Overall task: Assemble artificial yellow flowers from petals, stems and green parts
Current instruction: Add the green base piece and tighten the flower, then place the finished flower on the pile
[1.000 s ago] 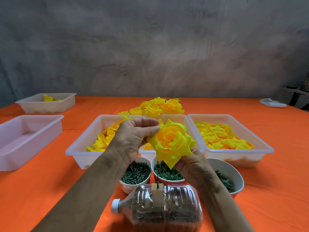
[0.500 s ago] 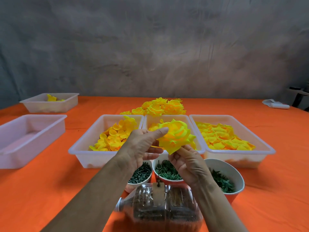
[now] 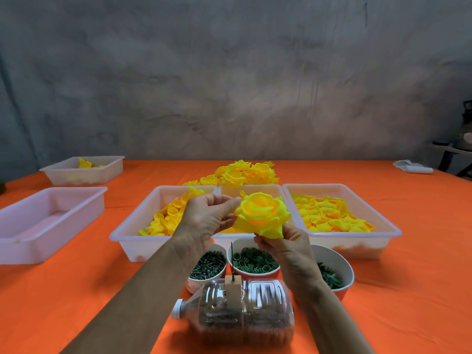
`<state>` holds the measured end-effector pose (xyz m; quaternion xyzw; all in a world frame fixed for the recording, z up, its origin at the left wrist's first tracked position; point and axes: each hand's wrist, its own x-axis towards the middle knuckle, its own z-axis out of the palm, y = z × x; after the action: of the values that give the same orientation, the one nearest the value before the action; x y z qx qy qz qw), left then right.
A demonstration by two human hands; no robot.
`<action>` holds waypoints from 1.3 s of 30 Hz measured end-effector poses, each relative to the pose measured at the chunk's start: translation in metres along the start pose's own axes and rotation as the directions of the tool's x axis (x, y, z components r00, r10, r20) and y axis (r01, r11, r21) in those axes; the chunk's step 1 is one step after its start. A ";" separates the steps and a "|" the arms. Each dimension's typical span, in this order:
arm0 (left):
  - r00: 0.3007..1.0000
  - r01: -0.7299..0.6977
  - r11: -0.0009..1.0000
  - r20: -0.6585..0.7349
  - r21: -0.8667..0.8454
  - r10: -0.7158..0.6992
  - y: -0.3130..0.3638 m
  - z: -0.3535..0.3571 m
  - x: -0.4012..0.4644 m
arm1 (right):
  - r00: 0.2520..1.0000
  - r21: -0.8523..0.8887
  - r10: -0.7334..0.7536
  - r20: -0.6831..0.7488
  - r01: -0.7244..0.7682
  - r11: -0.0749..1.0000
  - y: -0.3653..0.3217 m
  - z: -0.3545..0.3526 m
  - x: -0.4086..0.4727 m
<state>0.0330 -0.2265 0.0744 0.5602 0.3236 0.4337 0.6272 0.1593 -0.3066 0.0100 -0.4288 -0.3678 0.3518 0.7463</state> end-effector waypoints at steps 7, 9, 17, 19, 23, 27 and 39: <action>0.999 0.035 0.987 -0.015 0.159 -0.033 -0.005 0.001 -0.007 | 0.997 0.033 -0.048 -0.065 0.051 0.998 0.001 0.002 -0.001; 0.999 0.048 0.986 -0.008 0.159 -0.048 -0.006 0.000 -0.005 | 0.996 0.001 -0.050 -0.078 0.050 0.999 0.005 0.003 0.002; 0.996 0.084 0.973 0.007 0.215 -0.088 -0.012 -0.018 0.029 | 0.991 -0.274 -0.088 -0.105 0.056 0.960 0.017 0.003 0.026; 0.997 0.073 0.971 0.002 0.230 -0.075 -0.015 -0.021 0.041 | 0.991 -0.329 -0.081 -0.109 0.041 0.943 0.019 0.003 0.036; 0.999 -0.006 0.979 -0.040 0.206 0.014 -0.023 -0.023 0.068 | 0.980 -0.353 -0.086 -0.181 0.017 0.935 0.019 0.006 0.063; 0.990 -0.091 0.956 -0.074 0.280 0.116 -0.043 -0.029 0.093 | 0.969 -0.257 0.002 -0.249 -0.068 0.964 0.014 0.008 0.104; 0.986 -0.083 0.919 -0.104 0.385 0.133 -0.101 -0.056 0.143 | 0.929 -0.277 0.275 -0.250 -0.340 0.899 0.047 0.035 0.243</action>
<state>0.0607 -0.0734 -0.0225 0.6589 0.4094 0.4320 0.4600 0.2370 -0.0707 0.0406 -0.6291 -0.2678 0.3567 0.6367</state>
